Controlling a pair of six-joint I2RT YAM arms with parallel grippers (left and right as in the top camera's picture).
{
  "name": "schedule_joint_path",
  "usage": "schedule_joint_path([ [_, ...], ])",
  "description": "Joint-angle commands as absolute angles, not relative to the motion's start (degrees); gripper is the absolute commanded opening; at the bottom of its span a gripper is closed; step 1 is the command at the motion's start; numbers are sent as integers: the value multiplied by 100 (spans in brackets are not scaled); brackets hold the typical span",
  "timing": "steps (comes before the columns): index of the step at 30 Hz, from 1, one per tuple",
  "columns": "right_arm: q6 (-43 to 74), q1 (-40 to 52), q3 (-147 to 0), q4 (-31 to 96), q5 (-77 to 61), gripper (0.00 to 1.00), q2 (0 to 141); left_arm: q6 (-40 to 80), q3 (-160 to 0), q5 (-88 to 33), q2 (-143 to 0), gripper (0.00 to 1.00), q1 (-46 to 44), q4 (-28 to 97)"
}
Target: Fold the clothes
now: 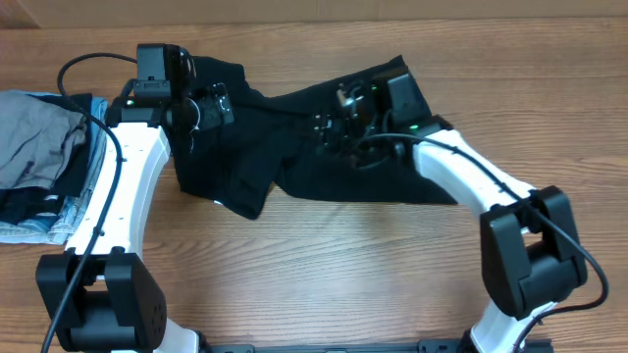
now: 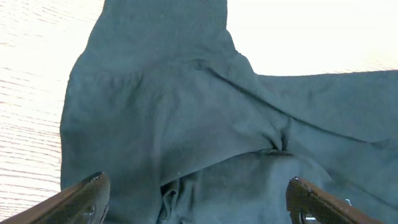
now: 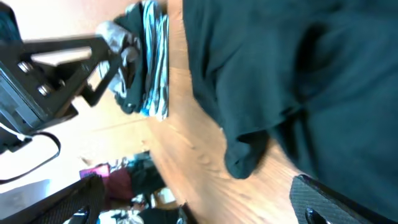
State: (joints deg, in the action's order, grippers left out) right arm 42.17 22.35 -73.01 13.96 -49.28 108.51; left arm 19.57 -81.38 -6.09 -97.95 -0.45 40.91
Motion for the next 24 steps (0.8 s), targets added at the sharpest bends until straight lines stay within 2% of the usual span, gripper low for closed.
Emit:
schedule_joint_path([
  [1, 5245, 2386, -7288, 1035, -4888, 93, 11336, 2016, -8228, -716, -9848, 93, 148, 4069],
  [6, 5859, 2405, -7288, 582, -4803, 93, 11893, 2014, -8230, -945, -9845, 93, 290, 4088],
  [11, 6213, 2405, -7290, -80, -4762, 87, 12036, 1968, -8237, -1017, -9841, 94, 305, 4084],
  [12, 6313, 2405, -7290, -185, -4759, 82, 12036, 1968, -8237, -1015, -9835, 94, 305, 4086],
  [13, 6379, 2405, -7290, -263, -4759, 73, 12036, 1929, -8237, -1015, -9806, 94, 307, 4088],
  [15, 6440, 2405, -7293, -298, -4762, 45, 12038, 1909, -8237, -1009, -9736, 94, 309, 4086],
  [16, 6462, 2405, -7293, -301, -4764, 24, 12038, 1879, -8237, -1007, -9686, 94, 309, 4084],
  [17, 6484, 2408, -7293, -301, -4781, 14, 12038, 1846, -8237, -991, -9649, 95, 309, 4084],
  [19, 6525, 2451, -7293, -298, -4807, 4, 12038, 1776, -8237, -982, -9594, 96, 309, 4069],
  [24, 6641, 2648, -7293, -436, -5035, 4, 12038, 1745, -8237, -945, -9585, 97, 309, 4110],
])
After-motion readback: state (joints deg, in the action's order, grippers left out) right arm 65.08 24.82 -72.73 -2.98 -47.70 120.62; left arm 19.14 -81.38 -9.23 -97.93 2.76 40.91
